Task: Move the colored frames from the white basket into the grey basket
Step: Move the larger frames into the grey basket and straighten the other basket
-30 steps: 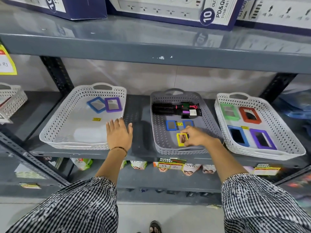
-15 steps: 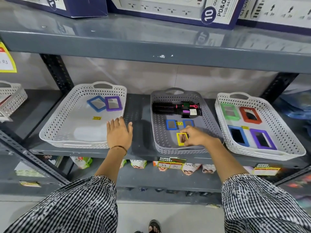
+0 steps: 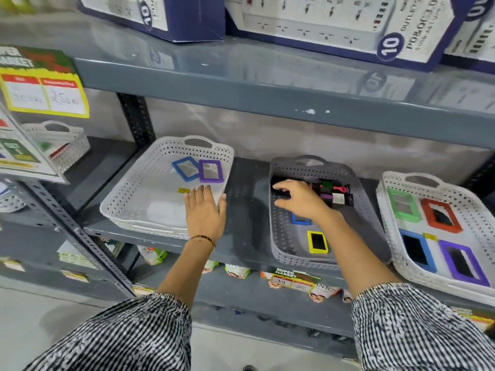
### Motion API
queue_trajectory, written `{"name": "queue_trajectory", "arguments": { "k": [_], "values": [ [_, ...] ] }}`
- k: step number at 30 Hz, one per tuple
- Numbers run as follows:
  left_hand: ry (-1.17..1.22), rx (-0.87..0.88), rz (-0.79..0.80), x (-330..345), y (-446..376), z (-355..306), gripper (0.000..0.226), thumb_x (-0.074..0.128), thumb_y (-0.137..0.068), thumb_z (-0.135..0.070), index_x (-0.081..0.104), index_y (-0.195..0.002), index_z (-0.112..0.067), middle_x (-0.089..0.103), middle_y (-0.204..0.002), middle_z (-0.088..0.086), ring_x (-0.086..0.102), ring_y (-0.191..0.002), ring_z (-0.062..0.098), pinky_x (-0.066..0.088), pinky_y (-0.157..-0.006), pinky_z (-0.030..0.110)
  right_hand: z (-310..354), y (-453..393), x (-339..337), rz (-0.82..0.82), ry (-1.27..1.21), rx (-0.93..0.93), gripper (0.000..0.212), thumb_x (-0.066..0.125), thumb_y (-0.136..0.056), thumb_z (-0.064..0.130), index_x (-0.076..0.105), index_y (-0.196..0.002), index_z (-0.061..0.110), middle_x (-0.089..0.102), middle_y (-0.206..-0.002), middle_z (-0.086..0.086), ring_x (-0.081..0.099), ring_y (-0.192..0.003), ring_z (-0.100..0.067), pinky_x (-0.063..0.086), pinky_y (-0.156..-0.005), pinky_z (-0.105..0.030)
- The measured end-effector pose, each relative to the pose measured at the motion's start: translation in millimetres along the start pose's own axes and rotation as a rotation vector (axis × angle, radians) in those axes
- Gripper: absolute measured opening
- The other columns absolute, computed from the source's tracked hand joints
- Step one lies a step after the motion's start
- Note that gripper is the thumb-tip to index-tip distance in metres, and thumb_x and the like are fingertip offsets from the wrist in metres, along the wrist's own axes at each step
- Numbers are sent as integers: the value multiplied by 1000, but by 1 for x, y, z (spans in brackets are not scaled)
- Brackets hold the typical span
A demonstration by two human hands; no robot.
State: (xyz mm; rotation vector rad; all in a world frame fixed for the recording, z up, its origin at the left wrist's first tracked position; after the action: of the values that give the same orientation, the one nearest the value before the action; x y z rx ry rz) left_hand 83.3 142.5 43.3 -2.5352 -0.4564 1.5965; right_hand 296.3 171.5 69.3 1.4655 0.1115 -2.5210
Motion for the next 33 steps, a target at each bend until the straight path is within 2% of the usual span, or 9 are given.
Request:
{"name": "queue_trajectory", "arguments": {
  "k": [5, 11, 13, 16, 20, 22, 24, 29, 33],
  "values": [
    [-13, -78, -54, -25, -14, 36, 56, 30, -94, -38, 36, -132, 1, 39, -141, 25, 27, -134, 41, 13, -115, 49, 59, -45, 28, 13, -51, -80, 46, 66, -85, 21, 56, -128, 6, 58, -134, -14, 57, -120, -28, 45, -105, -37],
    [-97, -175, -72, -39, -22, 73, 54, 37, -96, -35, 33, -133, 5, 34, -142, 28, 23, -135, 43, 7, -115, 48, 116, -99, 71, -54, -152, -11, 37, 57, -91, 29, 59, -120, 5, 64, -123, -18, 59, -113, -34, 48, -93, -35],
    [-122, -185, -62, -38, -21, 76, 57, 35, -96, -36, 29, -135, 5, 30, -145, 28, 19, -137, 42, 5, -116, 47, 124, -117, 87, -73, -165, 5, 39, 56, -91, 29, 59, -118, 1, 64, -120, -21, 60, -112, -35, 49, -93, -38],
    [-161, -198, -44, -30, -18, 80, 60, 30, -97, -40, 25, -137, 3, 26, -148, 26, 16, -138, 40, 3, -116, 45, 122, -145, 112, -65, -108, 110, 50, 55, -91, 35, 53, -121, -6, 60, -123, -26, 58, -113, -38, 49, -93, -41],
    [-159, -178, -41, -29, -19, 78, 62, 26, -96, -44, 24, -139, 2, 24, -149, 25, 14, -139, 39, 2, -115, 43, 106, -171, 140, -9, 70, 285, 79, 47, -90, 50, 27, -138, -9, 41, -140, -31, 47, -125, -40, 46, -100, -44],
    [-169, -163, -38, -26, -20, 77, 62, 27, -96, -45, 24, -139, 0, 24, -149, 24, 14, -139, 39, 1, -115, 43, 99, -179, 151, 32, 169, 325, 83, 39, -91, 55, 19, -143, -7, 34, -145, -31, 39, -132, -42, 39, -107, -46],
    [-191, -161, -47, -27, -19, 77, 65, 22, -95, -48, 28, -137, 1, 29, -147, 24, 19, -138, 40, 5, -115, 44, 95, -184, 157, 54, 232, 335, 84, 37, -91, 58, 20, -144, -5, 34, -146, -31, 37, -134, -43, 34, -111, -49],
    [-202, -168, -43, -26, -20, 78, 69, 16, -90, -50, 34, -134, 1, 36, -143, 24, 25, -136, 40, 8, -114, 45, 96, -186, 161, 47, 283, 347, 81, 46, -94, 45, 9, -146, -4, 26, -150, -31, 29, -138, -44, 32, -114, -50],
    [-196, -161, -24, -24, -20, 78, 73, 10, -88, -52, 31, -136, 0, 33, -145, 23, 23, -137, 39, 5, -114, 43, 96, -184, 152, 12, 242, 357, 89, 60, -87, 39, 8, -146, -4, 31, -145, -32, 35, -133, -44, 37, -109, -47]
  ]
}}
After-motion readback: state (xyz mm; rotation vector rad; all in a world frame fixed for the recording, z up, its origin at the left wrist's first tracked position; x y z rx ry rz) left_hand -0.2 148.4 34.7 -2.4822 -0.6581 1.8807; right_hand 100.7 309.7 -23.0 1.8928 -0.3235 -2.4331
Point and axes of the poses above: each hand's wrist, its own y-axis away from the middle knuckle, its own x-axis out of the palm, z = x × y, the point moved 10 cm from there along -y, towards the middle knuckle
